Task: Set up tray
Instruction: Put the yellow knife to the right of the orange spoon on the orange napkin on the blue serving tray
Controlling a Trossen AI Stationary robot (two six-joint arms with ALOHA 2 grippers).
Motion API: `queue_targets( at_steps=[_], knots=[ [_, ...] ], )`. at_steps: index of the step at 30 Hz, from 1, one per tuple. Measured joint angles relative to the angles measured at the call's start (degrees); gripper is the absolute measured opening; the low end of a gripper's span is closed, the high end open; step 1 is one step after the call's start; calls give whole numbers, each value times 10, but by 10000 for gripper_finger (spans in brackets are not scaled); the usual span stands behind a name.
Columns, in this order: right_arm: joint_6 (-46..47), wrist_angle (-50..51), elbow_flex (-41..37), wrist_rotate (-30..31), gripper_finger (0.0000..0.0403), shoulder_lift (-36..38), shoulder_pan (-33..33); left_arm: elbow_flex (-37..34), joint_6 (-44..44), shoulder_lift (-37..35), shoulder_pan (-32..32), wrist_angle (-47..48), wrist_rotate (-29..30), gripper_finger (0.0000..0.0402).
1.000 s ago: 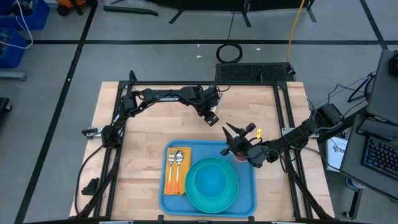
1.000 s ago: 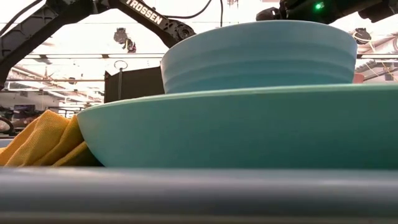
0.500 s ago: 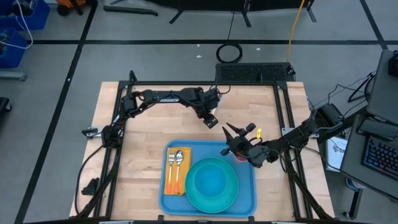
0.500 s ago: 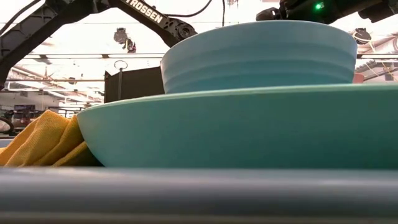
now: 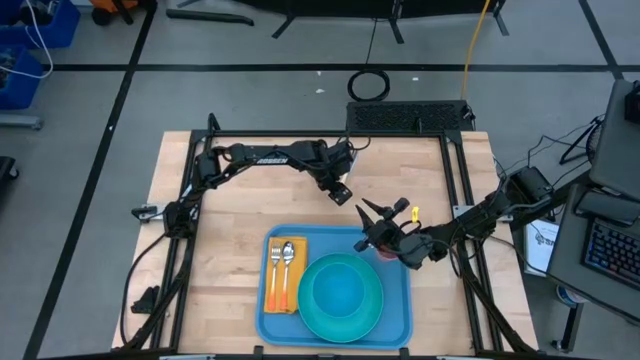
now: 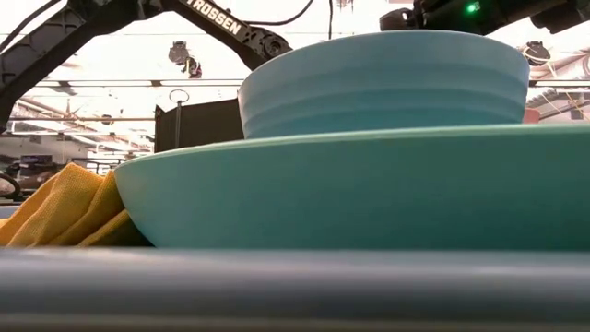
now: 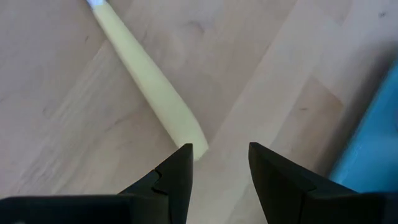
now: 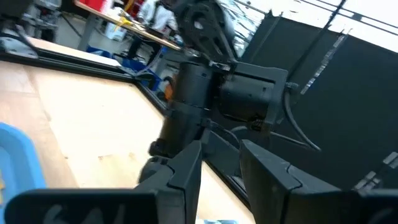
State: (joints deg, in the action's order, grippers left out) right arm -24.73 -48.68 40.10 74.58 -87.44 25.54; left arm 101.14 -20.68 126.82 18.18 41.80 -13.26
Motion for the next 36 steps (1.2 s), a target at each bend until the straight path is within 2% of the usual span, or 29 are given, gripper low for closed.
queue_targets(
  at_steps=[3,10,16,20,28,36],
  knots=[
    [0,0,0,-18,102,0,0,0,2,6,3,-7,-28,159],
    [0,0,0,-12,102,0,0,0,-24,17,-8,1,-30,159],
    [0,0,0,-12,102,0,0,0,-56,23,-11,-5,2,159],
    [0,-4,0,-13,102,0,0,0,-88,23,-8,-14,67,159],
    [14,-9,0,-14,103,0,4,0,-86,22,-14,-15,88,159],
    [15,-9,0,-29,102,0,5,0,-90,21,-15,-54,80,159]
  ],
)
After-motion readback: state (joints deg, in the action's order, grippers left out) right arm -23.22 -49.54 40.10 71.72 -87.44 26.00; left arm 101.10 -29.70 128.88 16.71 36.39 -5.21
